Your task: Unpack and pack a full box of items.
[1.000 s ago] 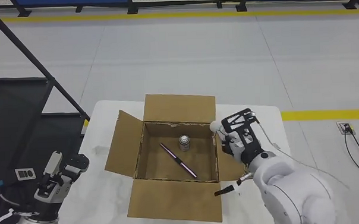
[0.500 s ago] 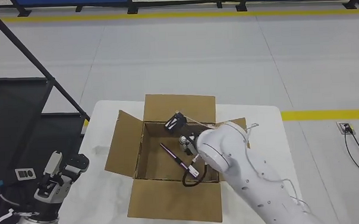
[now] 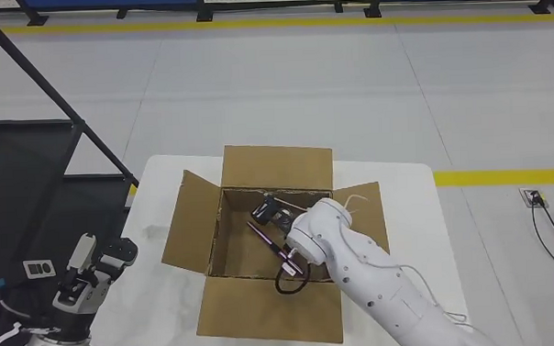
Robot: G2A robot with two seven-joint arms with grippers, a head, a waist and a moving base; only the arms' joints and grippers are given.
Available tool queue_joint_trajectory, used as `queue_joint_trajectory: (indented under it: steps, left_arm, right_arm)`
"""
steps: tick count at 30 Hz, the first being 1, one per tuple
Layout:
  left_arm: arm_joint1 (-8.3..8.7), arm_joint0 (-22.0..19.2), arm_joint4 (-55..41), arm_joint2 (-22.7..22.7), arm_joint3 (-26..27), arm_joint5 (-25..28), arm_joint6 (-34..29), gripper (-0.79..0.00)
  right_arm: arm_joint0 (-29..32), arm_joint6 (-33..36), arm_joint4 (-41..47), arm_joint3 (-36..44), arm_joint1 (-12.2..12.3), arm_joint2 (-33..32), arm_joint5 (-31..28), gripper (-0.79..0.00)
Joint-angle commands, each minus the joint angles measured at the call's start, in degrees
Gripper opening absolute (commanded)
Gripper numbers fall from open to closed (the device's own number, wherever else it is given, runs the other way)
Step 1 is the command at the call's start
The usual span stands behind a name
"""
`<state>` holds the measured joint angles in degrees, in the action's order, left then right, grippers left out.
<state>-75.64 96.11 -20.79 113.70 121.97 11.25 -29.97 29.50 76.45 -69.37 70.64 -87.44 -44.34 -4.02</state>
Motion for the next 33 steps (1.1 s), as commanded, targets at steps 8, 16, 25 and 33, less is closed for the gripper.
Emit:
queue_joint_trajectory:
  steps: [8, 16, 25, 33]
  left_arm:
    - [0.00, 0.00, 0.00, 0.00, 0.00, 0.00, 0.00, 0.000]
    - [0.00, 0.00, 0.00, 0.00, 0.00, 0.00, 0.00, 0.000]
    - [0.00, 0.00, 0.00, 0.00, 0.00, 0.00, 0.00, 0.000]
    - [0.07, 0.11, 0.90, 0.08, -0.05, 0.29, 0.60, 0.000]
  right_arm:
    - [-1.76, -2.66, 0.12, -7.73, -1.62, 1.40, 2.69, -0.560]
    - [-0.99, -2.93, -0.69, -7.11, -1.76, 0.56, 2.82, -0.428]
    - [4.57, -3.14, -6.25, 5.95, 0.00, -3.92, 5.88, -0.074]
    - [16.04, -4.71, -11.07, 28.35, 2.83, -13.37, 6.50, 0.000]
